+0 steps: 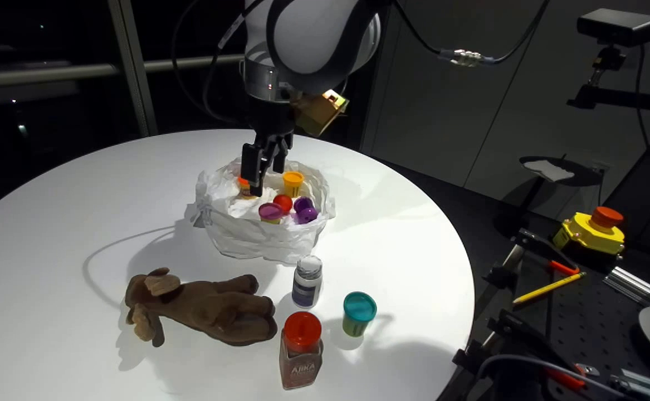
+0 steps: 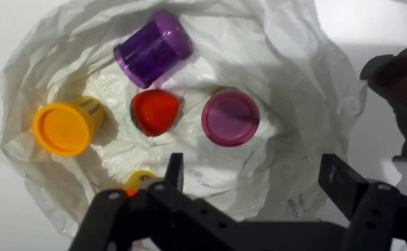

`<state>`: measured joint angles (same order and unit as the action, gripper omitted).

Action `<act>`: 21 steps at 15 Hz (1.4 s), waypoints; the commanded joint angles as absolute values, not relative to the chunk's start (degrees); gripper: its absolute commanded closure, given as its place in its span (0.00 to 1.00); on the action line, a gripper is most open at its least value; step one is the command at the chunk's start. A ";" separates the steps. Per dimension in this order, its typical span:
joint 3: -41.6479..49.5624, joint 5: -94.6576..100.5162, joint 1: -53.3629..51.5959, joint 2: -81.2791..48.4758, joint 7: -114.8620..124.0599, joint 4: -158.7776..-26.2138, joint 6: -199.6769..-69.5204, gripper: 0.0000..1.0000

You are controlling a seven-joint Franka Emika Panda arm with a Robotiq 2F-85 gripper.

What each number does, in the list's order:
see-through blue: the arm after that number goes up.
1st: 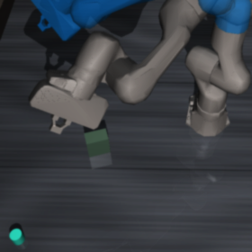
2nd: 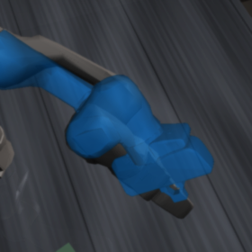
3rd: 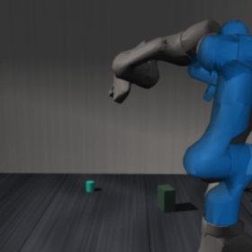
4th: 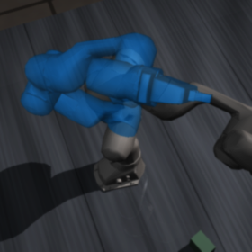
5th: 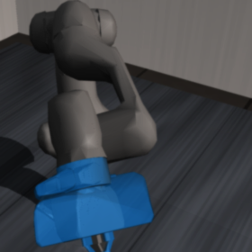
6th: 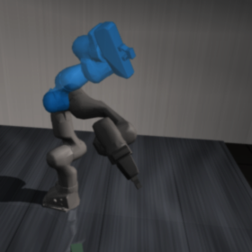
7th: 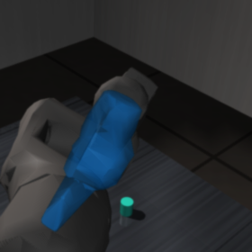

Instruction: Put the objects and the bottles in the plastic bag

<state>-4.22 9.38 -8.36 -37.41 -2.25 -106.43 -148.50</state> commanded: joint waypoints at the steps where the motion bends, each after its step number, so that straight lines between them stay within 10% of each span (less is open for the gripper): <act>1: -4.22 7.70 -9.61 -28.86 2.54 -120.73 -154.18 0.00; 21: -10.51 3.55 -10.39 -26.37 1.33 -133.35 -162.62 0.00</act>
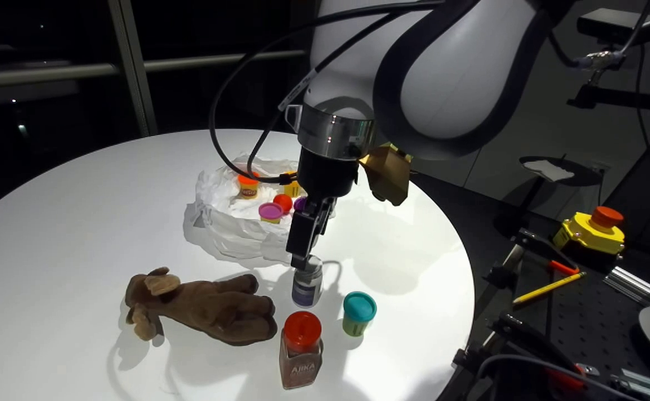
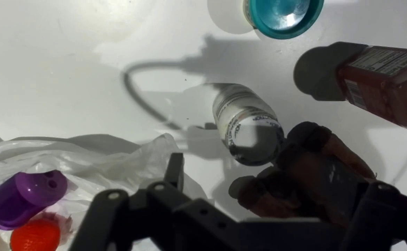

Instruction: Put the objects and the bottles in the plastic bag

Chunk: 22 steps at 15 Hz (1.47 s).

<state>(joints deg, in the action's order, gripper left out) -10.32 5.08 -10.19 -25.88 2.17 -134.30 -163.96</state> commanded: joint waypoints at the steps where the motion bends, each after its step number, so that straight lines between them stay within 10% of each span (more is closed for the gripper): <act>1: -10.74 3.37 -10.14 -26.74 1.05 -133.12 -162.12 0.00; 9: -10.92 3.66 -9.76 -29.87 -0.81 -130.66 -160.86 0.00; 10: -10.67 3.76 -9.99 -30.00 -0.55 -130.47 -160.77 0.25; 18: -10.14 3.54 -10.39 -29.32 0.68 -130.30 -159.97 0.80; 22: -7.76 5.27 -13.00 -22.96 3.83 -131.94 -158.41 0.77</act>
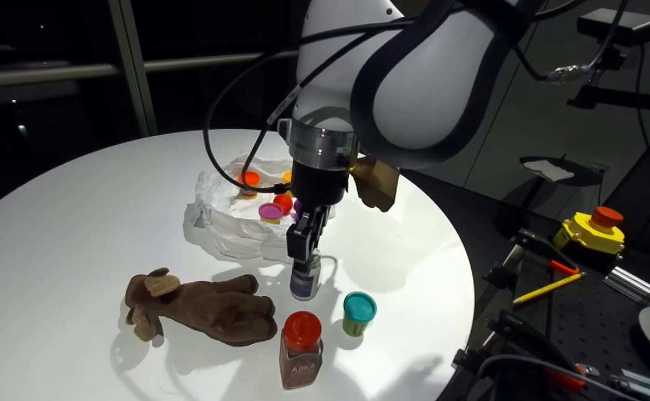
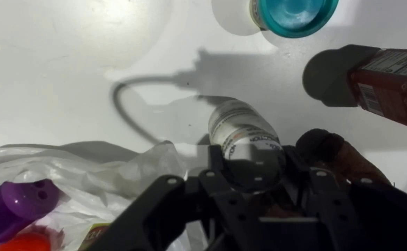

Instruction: Put the objects and the bottles in the plastic bag

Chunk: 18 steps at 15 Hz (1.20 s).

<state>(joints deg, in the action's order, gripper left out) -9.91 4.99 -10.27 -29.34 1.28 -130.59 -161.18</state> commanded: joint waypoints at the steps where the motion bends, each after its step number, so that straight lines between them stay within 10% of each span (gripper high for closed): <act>1: -6.30 6.34 -14.41 -20.84 5.53 -131.40 -156.49 0.78; 18: -3.93 8.05 -9.05 -42.74 0.28 -87.09 -135.00 0.80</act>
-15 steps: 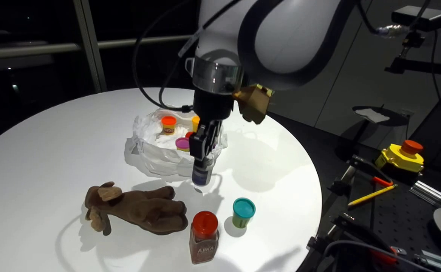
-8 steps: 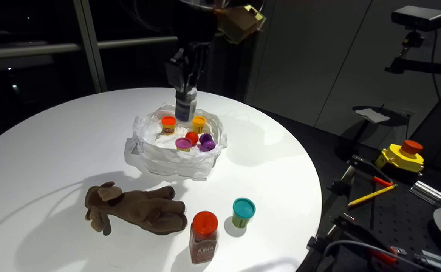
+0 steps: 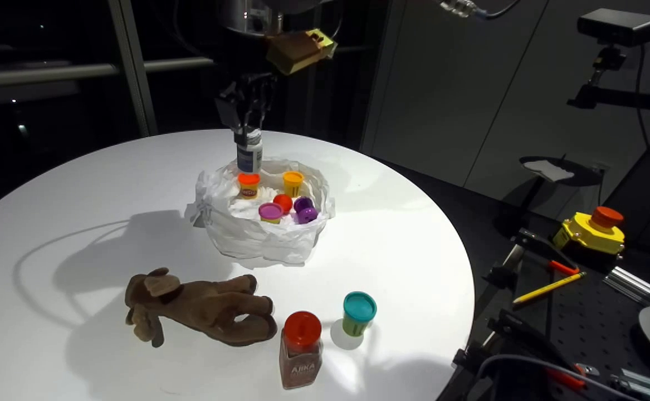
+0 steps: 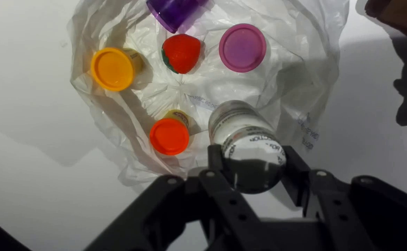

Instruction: Put the objects and the bottles in the plastic bag

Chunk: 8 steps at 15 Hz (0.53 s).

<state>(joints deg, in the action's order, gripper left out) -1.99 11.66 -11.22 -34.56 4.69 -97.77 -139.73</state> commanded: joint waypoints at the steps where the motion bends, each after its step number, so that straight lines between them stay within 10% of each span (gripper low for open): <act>1: -4.13 7.34 -8.76 -44.84 -0.58 -84.89 -134.01 0.79; 8: -3.44 6.92 -9.35 -57.12 -1.88 -71.56 -130.40 0.80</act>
